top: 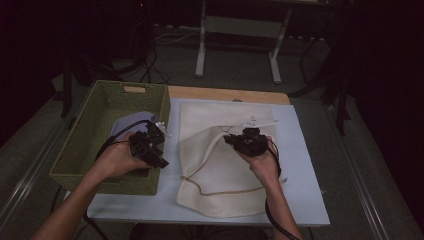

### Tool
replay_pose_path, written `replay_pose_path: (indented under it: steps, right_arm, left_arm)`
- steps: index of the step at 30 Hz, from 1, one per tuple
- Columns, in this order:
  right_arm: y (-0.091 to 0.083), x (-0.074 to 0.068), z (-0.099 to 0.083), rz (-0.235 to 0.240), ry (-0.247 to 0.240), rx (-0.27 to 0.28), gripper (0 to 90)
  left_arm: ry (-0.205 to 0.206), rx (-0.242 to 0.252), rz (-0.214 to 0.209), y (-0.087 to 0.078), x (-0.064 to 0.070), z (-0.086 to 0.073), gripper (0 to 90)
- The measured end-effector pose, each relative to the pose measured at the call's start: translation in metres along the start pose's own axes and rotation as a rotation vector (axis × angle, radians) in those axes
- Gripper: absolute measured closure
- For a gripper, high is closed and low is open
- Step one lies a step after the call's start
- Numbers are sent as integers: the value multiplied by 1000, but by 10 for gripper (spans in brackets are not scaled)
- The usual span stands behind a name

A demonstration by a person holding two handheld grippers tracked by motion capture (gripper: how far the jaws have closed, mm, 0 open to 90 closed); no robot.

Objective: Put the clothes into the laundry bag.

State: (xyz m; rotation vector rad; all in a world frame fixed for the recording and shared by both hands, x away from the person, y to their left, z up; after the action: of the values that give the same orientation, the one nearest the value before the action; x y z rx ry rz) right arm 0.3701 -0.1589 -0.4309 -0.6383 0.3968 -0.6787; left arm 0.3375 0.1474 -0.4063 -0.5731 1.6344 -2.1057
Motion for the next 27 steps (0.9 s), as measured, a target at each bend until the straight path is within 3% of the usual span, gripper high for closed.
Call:
replay_pose_path:
  steps: [9,27]
  right_arm:
    - [0,0,-1,2,-2,-4,867]
    - [3,-1,-2,10,-2,-10,864]
  left_arm:
    - [-26,-6,22,-16,-12,-9,514]
    - [-189,-40,104,-24,-64,-24,460]
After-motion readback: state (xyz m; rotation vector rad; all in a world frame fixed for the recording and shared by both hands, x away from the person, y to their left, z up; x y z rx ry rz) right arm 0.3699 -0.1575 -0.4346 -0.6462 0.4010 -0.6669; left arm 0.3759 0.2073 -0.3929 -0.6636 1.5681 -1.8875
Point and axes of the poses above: each handheld gripper's, and its own axes: y roughly forward along the jaws, z roughly out of its top, x roughly to its right, the point moved 1 cm from there along y, roughly forward along the jaws, and after that the axes turned 8 degrees about -x, right-handed, at the moved point
